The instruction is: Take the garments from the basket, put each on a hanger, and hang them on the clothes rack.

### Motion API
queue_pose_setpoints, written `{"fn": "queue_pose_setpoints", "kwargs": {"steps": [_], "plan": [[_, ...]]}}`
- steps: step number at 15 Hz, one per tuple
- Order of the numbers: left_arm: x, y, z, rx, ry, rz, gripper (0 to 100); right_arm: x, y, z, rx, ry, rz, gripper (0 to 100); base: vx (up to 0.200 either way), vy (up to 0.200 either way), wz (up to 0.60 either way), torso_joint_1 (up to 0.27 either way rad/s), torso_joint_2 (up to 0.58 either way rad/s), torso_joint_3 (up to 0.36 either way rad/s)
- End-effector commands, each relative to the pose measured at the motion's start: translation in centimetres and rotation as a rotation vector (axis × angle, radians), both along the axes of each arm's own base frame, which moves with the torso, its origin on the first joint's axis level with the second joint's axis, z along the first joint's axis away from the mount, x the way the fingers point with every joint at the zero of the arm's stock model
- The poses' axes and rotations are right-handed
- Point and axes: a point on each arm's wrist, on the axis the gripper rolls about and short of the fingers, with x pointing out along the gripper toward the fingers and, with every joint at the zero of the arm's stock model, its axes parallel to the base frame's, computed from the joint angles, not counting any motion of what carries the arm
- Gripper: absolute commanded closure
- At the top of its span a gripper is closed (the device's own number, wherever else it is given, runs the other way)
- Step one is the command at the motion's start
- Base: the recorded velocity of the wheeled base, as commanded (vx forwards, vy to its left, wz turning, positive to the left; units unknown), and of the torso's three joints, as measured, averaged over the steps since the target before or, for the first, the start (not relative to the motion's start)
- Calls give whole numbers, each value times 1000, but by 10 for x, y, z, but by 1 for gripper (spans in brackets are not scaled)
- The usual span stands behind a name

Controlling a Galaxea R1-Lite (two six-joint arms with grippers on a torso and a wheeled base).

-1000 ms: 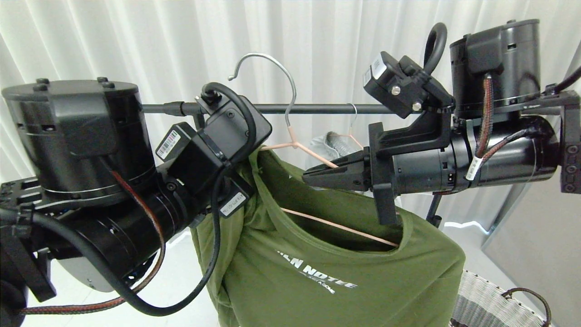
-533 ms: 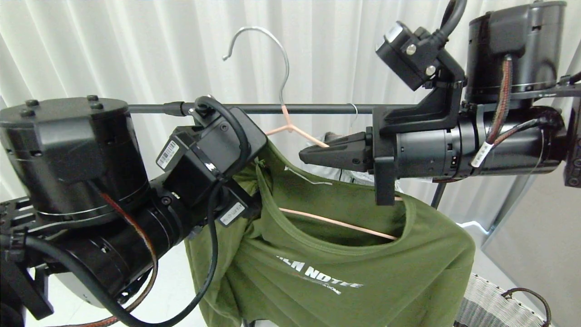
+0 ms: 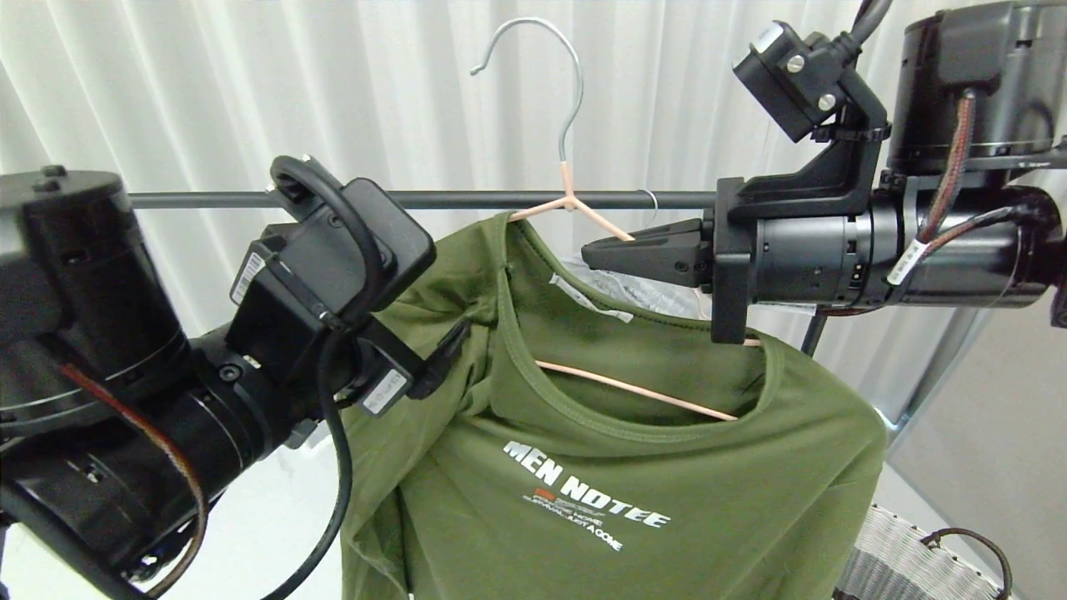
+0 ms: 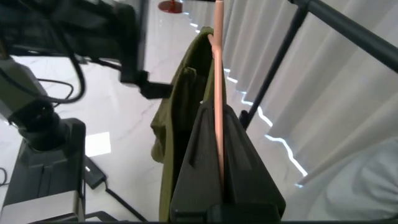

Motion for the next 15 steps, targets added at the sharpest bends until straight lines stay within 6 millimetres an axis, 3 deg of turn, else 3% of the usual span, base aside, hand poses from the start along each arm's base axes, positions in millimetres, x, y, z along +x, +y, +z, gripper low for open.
{"fn": "queue_pose_setpoints", "kwargs": {"steps": [1,6,11,15], "plan": [[-5,8,-1,-2,-3,13,0,3,-10,4,8,-10,-33,100,0,0,0,0,0,0],[9,23,-21,-78,85,108,0,-6,-24,13,28,-32,-48,100,0,0,0,0,0,0],[8,36,-51,-104,224,-40,0,-16,-33,15,35,-40,-48,100,0,0,0,0,0,0],[14,38,-55,-146,256,-22,0,-20,-36,19,45,-50,-45,100,0,0,0,0,0,0]]}}
